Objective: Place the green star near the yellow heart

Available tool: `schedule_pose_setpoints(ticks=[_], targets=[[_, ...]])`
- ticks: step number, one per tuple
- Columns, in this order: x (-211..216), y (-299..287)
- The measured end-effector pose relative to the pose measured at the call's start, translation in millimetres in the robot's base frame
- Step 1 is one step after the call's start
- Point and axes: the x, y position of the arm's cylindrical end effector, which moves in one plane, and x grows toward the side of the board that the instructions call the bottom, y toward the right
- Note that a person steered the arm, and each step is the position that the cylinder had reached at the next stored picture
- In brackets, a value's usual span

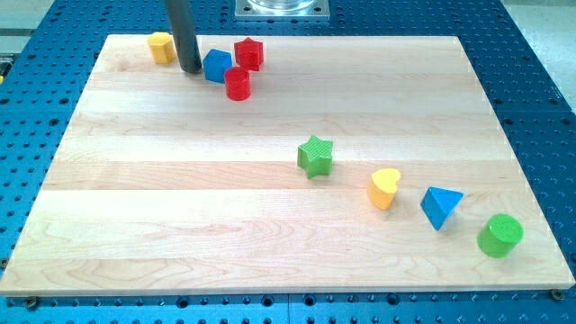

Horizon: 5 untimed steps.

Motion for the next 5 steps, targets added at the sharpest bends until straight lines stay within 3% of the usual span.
schedule_pose_setpoints(ticks=[1, 2, 3, 4, 5], targets=[[9, 40], [10, 32], [50, 12], [156, 88], [171, 182]])
